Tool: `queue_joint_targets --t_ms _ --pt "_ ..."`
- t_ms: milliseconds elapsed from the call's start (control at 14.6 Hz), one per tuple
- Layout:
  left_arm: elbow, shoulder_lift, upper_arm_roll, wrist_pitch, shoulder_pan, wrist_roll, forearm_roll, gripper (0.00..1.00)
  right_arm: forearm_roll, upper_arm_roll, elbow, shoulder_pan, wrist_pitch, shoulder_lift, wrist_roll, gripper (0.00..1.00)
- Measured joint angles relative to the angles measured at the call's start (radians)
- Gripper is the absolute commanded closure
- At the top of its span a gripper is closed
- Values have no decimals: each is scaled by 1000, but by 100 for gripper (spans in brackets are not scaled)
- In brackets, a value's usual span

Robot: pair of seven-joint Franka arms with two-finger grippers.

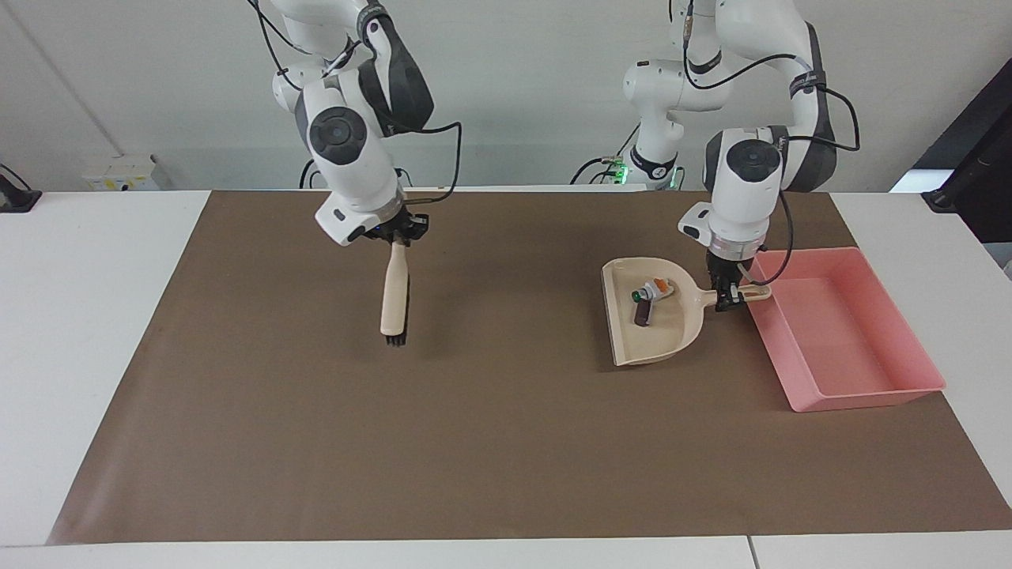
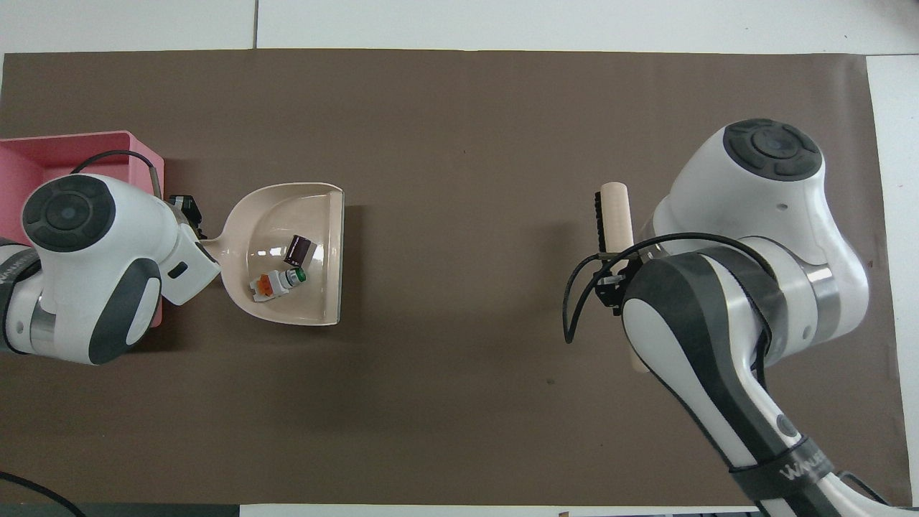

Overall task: Clean e-waste and dump in bin
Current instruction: 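Lift the dustpan over the bin while the right gripper returns the brush, then tip the dustpan with the left gripper to dump the part into the bin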

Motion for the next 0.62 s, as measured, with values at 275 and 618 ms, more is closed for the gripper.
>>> queue_joint_targets --t_ms 275,618 --pt "106 -3 2 -83 76 105 -91 100 -72 2 -141 -119 59 -47 -110 98" --pt "227 0 5 -168 232 282 -171 100 -98 1 -217 -341 145 -79 -314 97"
